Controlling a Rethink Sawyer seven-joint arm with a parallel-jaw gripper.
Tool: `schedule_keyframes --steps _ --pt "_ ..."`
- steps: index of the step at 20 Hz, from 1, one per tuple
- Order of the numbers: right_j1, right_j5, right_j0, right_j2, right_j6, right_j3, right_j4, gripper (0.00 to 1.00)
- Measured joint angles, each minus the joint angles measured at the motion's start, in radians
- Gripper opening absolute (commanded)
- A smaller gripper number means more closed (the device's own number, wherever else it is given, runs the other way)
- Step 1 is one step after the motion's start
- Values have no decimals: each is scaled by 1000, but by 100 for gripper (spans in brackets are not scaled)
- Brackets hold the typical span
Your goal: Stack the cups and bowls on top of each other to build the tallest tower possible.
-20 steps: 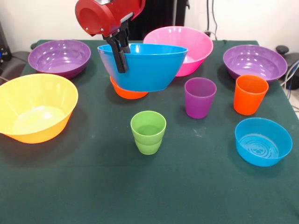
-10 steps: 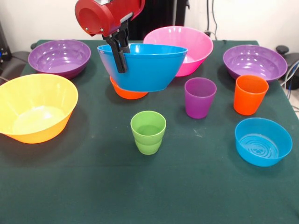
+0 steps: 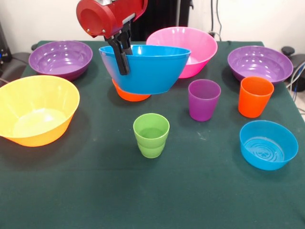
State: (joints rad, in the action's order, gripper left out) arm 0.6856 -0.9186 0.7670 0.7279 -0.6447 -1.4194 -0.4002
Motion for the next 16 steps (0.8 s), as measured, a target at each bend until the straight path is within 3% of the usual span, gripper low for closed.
schedule_keyframes --steps 16 --pt "-19 0 -1 -22 0 0 -22 0"
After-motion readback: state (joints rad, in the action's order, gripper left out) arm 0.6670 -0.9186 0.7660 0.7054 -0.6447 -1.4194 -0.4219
